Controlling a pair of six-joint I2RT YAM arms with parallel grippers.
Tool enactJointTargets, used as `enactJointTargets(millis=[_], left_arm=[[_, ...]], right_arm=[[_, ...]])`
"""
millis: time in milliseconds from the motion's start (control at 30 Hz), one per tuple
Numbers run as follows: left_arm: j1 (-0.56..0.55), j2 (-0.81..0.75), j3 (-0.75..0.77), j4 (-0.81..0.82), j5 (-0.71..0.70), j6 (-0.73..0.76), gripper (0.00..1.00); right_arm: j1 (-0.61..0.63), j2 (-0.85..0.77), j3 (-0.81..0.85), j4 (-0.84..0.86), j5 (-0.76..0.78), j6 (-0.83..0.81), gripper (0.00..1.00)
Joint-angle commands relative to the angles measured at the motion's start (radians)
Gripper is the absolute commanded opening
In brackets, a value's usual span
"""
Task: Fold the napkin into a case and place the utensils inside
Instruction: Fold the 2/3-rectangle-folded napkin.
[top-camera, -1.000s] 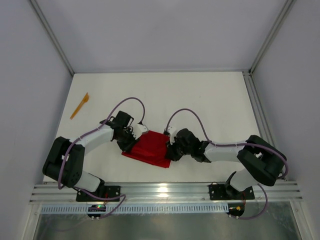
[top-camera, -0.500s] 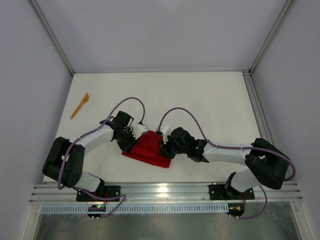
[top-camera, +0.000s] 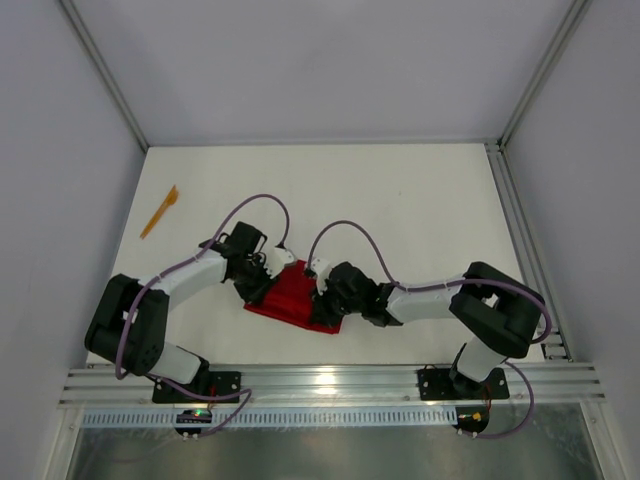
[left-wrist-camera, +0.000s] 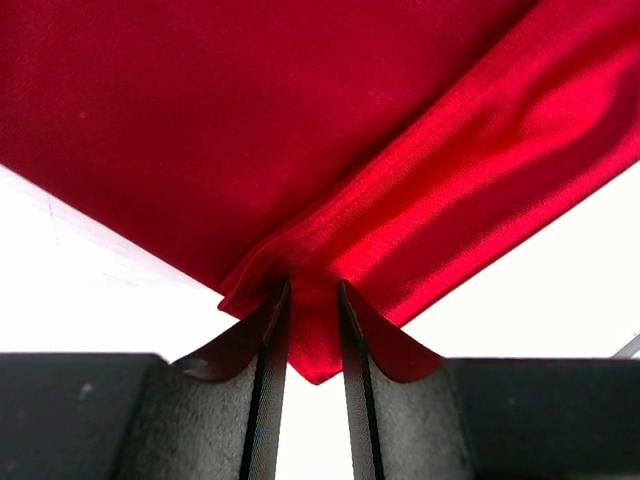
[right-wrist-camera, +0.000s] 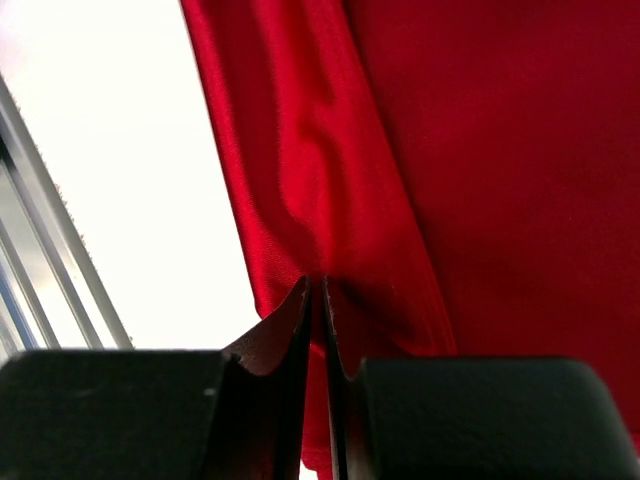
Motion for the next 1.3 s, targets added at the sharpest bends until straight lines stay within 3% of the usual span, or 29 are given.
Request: enactJointTargets(millis=[0,133,300,367,533,700,733,1000,1267], left_arm=[[0.017,-0.014,-0.005,-0.006,-0.022,-0.001,0.29],[0.034,-0.058,0.026,-0.086,0.052,0.009,0.33],[0.108,-0.127,0.135,-0.201,0.296,0.008,0.48],[0.145,-0.144,0.164,-0.183,0.294,-0.041,0.55],[0.231,-0.091,0.178,-0.036,0.151,-0.213,0.61],[0.264,0.038,0.21,0.039,0.217,-0.288,0.7],[0.258,0.053,0.212,0.064,0.215,-0.3,0.75],[0.251,0.215,0.245,0.159,0.132,-0.363,0.76],[0.245,0.325,0.279,0.136,0.26,-0.403,0.68]], right_arm=[[-0.04,-0.006,-0.024,-0.026,0.046,0.038,0.13],[-0.078,-0.029,-0.013,-0.052,0.012,0.003,0.13],[-0.083,-0.018,0.014,-0.08,-0.029,-0.081,0.13],[-0.094,-0.018,0.016,-0.078,-0.034,-0.092,0.13],[-0.109,-0.029,0.024,-0.088,-0.051,-0.135,0.13],[-0.114,-0.035,0.03,-0.091,-0.061,-0.161,0.13],[-0.114,-0.035,0.03,-0.094,-0.057,-0.164,0.13],[-0.114,-0.029,0.025,-0.074,-0.078,-0.169,0.13],[-0.114,-0.033,0.02,-0.068,-0.072,-0.175,0.13]])
